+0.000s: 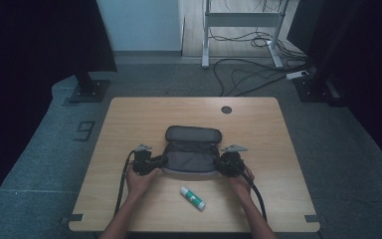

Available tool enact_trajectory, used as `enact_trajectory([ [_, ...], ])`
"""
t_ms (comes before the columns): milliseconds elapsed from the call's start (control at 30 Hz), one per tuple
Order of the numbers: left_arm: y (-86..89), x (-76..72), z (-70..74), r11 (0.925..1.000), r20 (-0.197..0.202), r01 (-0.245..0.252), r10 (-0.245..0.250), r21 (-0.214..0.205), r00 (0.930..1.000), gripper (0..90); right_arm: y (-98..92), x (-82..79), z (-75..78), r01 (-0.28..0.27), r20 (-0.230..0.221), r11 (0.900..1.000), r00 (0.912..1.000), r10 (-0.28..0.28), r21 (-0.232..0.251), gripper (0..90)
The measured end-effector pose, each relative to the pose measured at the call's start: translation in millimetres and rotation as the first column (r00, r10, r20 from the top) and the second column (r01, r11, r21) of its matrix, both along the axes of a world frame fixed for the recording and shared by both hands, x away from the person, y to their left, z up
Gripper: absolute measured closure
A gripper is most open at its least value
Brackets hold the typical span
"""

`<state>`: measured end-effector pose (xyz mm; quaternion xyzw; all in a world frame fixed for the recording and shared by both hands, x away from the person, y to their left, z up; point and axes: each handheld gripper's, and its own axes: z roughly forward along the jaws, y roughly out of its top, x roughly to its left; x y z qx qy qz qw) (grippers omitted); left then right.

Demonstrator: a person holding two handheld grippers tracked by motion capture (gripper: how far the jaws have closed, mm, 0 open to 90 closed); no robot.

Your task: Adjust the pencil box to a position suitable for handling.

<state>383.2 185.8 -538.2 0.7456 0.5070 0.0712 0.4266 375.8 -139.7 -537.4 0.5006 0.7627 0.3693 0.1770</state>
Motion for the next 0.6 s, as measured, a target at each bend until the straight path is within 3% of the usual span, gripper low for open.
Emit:
enact_trajectory([
  [67,-1.2,0.0,0.5,1.0,0.003,-0.002,0.002,0.001,1.0,48.4,0.2,-0.1,-0.2,0.004,0.002,1.0,1.0,-0.004,0.0,56.4],
  [100,-3.0,0.4,1.6,0.9999,0.007,-0.012,0.012,0.001,0.9999,42.5,0.6,-0.9,-0.4,0.025,0.021,0.9997,0.9995,-0.024,-0.003,48.4],
  [200,-2.9,1.1,3.8,0.9995,0.017,-0.027,0.027,-0.014,0.9995,35.4,0.2,-1.4,1.3,0.034,0.038,0.9994,0.9987,-0.034,0.01,40.5],
  [400,-1.3,1.4,10.5,0.999,0.027,-0.033,0.034,-0.032,0.9991,33.5,-2.9,-5.9,10.8,0.056,0.104,0.9981,0.9929,-0.059,0.027,32.8],
  [600,0.5,-3.3,19.4,0.9992,0.048,-0.027,0.029,-0.031,0.9985,33.8,-8.7,-12.7,19.4,0.027,0.129,0.9981,0.9911,-0.034,0.056,31.0],
])
